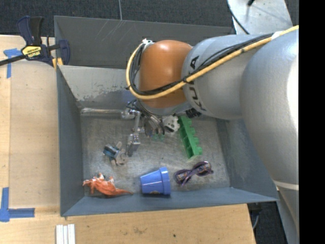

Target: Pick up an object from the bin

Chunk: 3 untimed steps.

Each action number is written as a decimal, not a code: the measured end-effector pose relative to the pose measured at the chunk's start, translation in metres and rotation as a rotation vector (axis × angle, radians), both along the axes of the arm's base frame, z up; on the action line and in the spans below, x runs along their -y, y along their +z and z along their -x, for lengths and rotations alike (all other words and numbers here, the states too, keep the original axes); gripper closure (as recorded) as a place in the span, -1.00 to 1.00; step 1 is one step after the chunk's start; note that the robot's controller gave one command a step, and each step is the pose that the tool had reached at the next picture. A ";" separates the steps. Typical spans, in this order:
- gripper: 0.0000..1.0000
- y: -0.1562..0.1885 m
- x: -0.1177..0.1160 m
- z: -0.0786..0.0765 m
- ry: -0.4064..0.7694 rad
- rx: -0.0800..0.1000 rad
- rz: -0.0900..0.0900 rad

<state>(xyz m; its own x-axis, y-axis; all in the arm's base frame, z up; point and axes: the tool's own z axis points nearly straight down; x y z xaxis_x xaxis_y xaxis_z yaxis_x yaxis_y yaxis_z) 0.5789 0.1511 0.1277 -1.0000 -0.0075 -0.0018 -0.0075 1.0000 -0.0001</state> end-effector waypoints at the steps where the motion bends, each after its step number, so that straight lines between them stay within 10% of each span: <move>1: -1.00 -0.001 -0.020 0.014 0.021 -0.001 -0.003; 2: -1.00 -0.055 -0.021 0.020 -0.054 0.000 -0.003; 3: 1.00 -0.051 -0.023 0.026 -0.150 0.017 -0.008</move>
Offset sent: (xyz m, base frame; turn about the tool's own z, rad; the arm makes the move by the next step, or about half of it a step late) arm -0.0223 0.0202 -0.0577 0.0554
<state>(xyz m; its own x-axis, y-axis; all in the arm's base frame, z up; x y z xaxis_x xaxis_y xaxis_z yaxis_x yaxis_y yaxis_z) 0.5533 0.1737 0.0770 -0.9896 0.1424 -0.0177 0.1423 0.9898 0.0092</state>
